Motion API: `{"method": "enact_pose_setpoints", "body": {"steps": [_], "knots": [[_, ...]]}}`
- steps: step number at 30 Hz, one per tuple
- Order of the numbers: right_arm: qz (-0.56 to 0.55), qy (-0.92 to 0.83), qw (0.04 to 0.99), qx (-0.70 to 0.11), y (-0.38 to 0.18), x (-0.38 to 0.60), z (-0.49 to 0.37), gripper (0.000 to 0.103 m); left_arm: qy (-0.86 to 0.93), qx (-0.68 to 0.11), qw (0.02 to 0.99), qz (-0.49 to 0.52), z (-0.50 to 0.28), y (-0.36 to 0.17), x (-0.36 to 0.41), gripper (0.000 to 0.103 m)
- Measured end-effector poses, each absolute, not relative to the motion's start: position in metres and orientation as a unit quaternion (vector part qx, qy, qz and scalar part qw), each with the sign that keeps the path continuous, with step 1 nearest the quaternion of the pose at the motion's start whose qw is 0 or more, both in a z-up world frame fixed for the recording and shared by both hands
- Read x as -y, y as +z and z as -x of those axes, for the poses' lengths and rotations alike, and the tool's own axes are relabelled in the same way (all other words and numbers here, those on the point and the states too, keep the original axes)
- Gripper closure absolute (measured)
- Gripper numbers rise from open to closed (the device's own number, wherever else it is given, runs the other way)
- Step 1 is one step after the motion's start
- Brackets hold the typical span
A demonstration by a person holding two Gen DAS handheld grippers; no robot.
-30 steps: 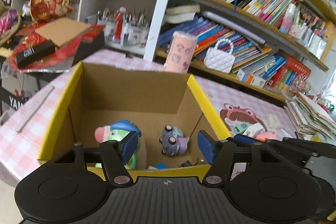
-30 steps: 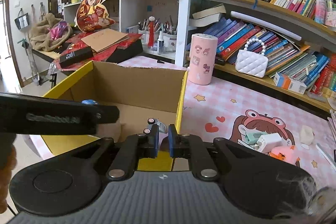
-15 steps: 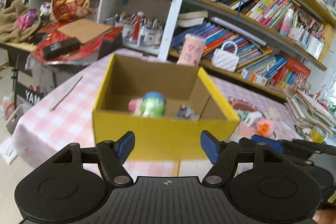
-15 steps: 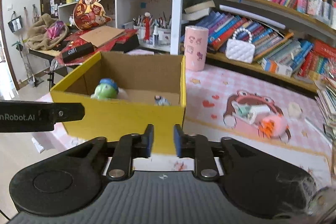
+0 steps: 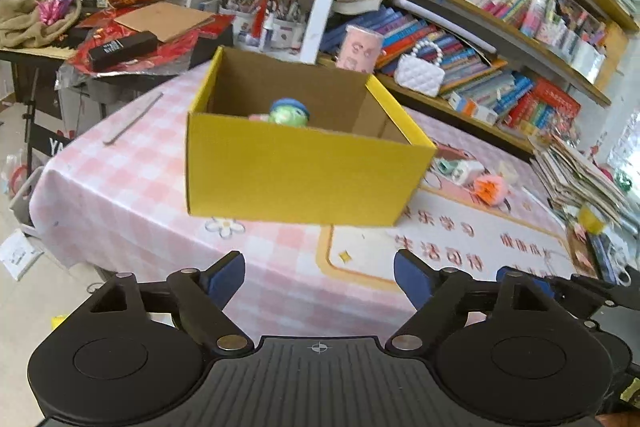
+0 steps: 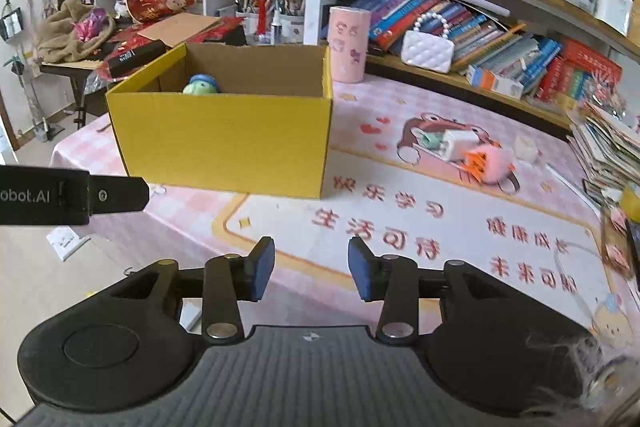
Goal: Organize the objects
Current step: 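Lift both open tools out of the yellow box back over the table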
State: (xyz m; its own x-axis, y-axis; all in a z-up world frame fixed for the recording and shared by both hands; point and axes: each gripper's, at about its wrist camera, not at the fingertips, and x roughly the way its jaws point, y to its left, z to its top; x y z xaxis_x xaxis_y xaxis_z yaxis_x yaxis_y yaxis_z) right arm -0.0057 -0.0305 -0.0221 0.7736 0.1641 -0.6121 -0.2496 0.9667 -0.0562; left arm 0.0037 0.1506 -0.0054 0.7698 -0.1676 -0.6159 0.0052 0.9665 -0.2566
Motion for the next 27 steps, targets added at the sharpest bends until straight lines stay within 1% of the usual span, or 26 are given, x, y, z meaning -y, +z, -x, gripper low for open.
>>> {"method": "enact_pose_setpoints", "body": {"steps": [4,11,18,27], "knots": [[0.063,0.094,0.939,-0.324,-0.026,0.038,0.015,0.059,-0.064,-0.346,0.929,0.115,0.002,-0.010,-0.142,0.019],[0.046,0.056,0.940,-0.334,-0.030,0.061,0.024,0.057,-0.098,-0.356,0.924,0.096,-0.002,-0.012,-0.120,0.019],[0.032,0.007,0.939,-0.343,-0.034,0.097,0.024,0.052,-0.140,-0.368,0.915,0.080,-0.018,-0.016,-0.083,0.019],[0.013,-0.036,0.933,-0.357,-0.039,0.152,0.011,0.050,-0.184,-0.387,0.902,0.058,-0.043,-0.022,-0.026,0.018]]}}
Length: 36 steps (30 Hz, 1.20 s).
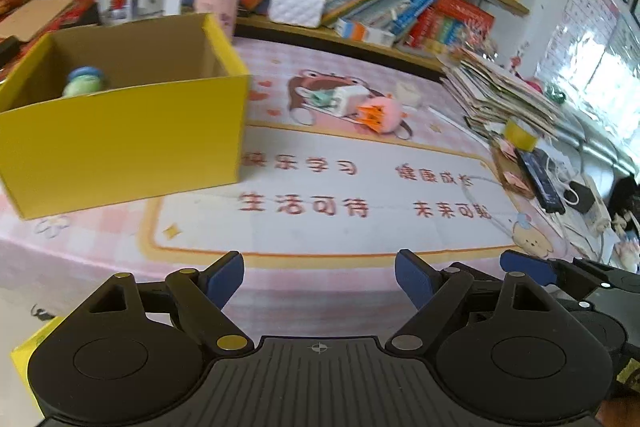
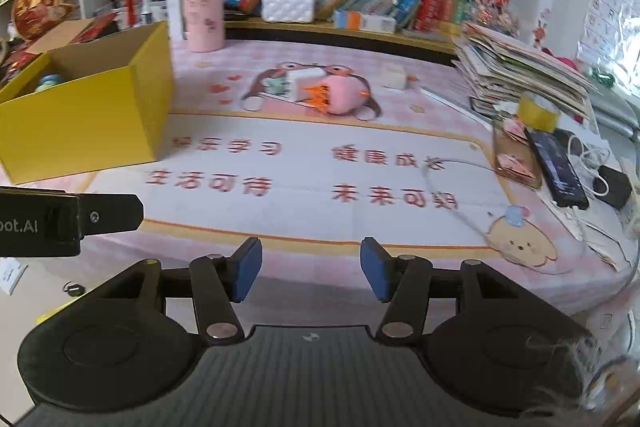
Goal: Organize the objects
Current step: 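Lift both open tools out of the yellow box back over the table, then close the right tool on the pink plush chick while the left tool grasps the white charger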
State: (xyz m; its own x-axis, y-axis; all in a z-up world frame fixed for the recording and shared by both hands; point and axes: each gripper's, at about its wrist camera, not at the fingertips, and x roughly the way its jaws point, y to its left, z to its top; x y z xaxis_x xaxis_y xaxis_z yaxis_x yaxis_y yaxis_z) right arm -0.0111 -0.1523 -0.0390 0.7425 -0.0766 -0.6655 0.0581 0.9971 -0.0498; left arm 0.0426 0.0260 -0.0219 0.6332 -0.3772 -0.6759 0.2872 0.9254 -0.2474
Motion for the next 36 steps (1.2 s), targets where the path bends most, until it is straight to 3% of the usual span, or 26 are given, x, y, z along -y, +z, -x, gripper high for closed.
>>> {"method": "enact_pose_setpoints", "body": {"steps": [20,28,36], "knots": [[-0.004,-0.019,0.931,-0.365,-0.043,0.251,-0.077,0.045,-0.155,-0.390,0.906,0.049,-0.127,-0.018,0.066,0.018],[0.007,0.022,0.934,-0.357,-0.047,0.273,-0.120,0.019,-0.117,-0.388,0.913,0.051,-0.159,-0.016,0.086,0.018],[0.008,0.058,0.937,-0.345,-0.055,0.285,-0.176,0.001,-0.082,-0.385,0.918,0.053,-0.188,-0.013,0.095,0.018]]}}
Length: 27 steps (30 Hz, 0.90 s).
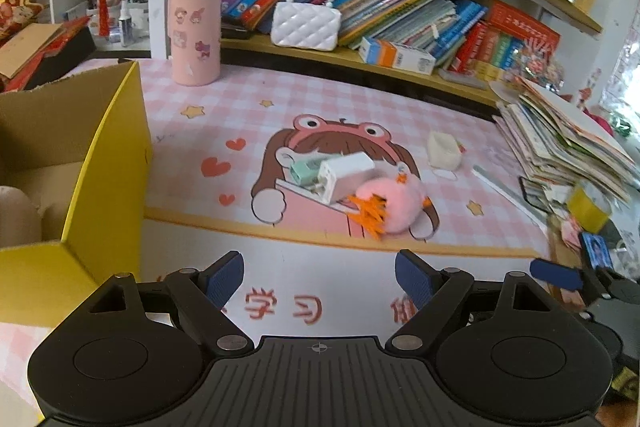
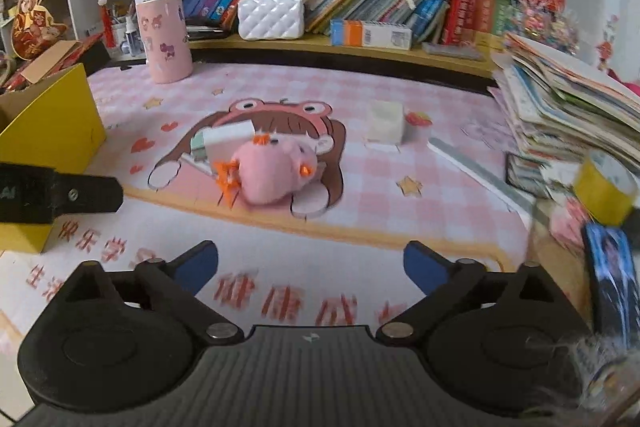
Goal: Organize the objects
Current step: 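Close the right tool on the pink plush chick while the left tool grasps the white charger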
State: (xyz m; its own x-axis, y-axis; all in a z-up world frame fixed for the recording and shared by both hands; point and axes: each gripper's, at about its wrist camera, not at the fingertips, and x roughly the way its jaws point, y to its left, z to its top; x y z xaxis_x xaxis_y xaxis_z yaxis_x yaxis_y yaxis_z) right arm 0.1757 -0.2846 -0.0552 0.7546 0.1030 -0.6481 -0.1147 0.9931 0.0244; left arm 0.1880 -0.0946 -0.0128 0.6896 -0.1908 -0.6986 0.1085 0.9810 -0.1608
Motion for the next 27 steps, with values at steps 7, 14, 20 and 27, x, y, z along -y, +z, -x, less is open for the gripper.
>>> {"method": "enact_pose_setpoints", "body": {"steps": [7,14,20,27], "knots": [[0.018,0.109,0.933,-0.343,-0.068,0.280,-0.230,0.000,-0.055,-0.384,0.920,0.054,-0.203,-0.010,0.099,0.018],[0.047,0.163,0.920,-0.353,-0.088,0.261,-0.274,0.000,-0.025,-0.386,0.920,0.057,-0.210,-0.009,0.095,0.018],[0.044,0.171,0.918,-0.356,-0.099,0.257,-0.296,0.000,-0.005,-0.390,0.919,0.059,-0.213,-0.010,0.089,0.018],[0.021,0.168,0.924,-0.343,-0.084,0.276,-0.285,0.023,-0.004,-0.388,0.919,0.065,-0.226,-0.012,0.092,0.018]]}}
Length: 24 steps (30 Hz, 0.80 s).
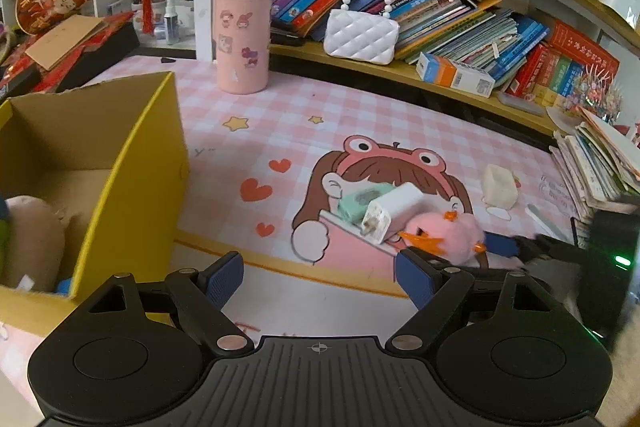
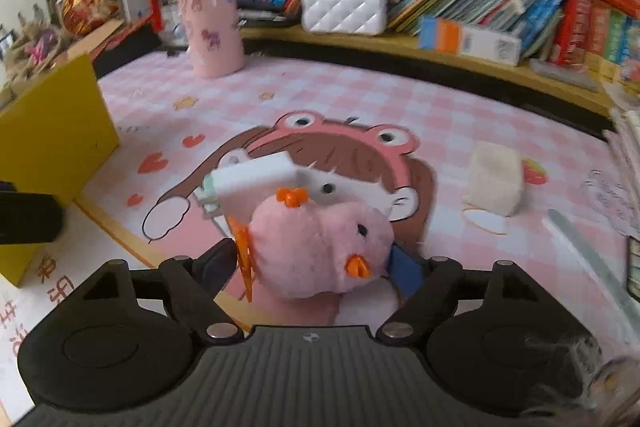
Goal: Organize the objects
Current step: 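Close the right tool on the pink plush chick while the left tool grasps the white charger, then lift the chick with the right tool while the left tool lifts the charger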
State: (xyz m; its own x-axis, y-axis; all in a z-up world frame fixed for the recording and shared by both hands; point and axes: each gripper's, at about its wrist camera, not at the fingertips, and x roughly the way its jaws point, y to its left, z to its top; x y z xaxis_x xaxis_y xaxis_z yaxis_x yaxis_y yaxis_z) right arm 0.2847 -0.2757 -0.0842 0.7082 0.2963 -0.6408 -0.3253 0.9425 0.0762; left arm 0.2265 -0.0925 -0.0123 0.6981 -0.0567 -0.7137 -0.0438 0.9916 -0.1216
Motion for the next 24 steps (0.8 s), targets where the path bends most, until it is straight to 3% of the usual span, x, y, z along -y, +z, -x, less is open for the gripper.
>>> {"method": "enact_pose_setpoints", "body": {"steps": [9,11,13,18,24], "knots": [[-0.002,0.093,0.945,-0.315,-0.057,0.325,-0.246,0.024,-0.027,-0.382,0.920,0.080,-0.269,-0.034,0.130,0.020],[-0.010,0.085,0.944,-0.319,-0.055,0.334,-0.240,0.023,-0.027,-0.379,0.922,0.072,-0.282,-0.042,0.139,0.031],[-0.016,0.078,0.944,-0.322,-0.052,0.342,-0.234,0.023,-0.024,-0.383,0.922,0.056,-0.295,-0.049,0.148,0.049],[-0.034,0.066,0.941,-0.329,-0.048,0.356,-0.224,0.023,-0.022,-0.391,0.920,-0.012,-0.321,-0.068,0.170,0.052],[-0.045,0.056,0.940,-0.333,-0.049,0.361,-0.218,0.023,-0.050,-0.393,0.918,-0.029,-0.325,-0.069,0.184,0.074]]}}
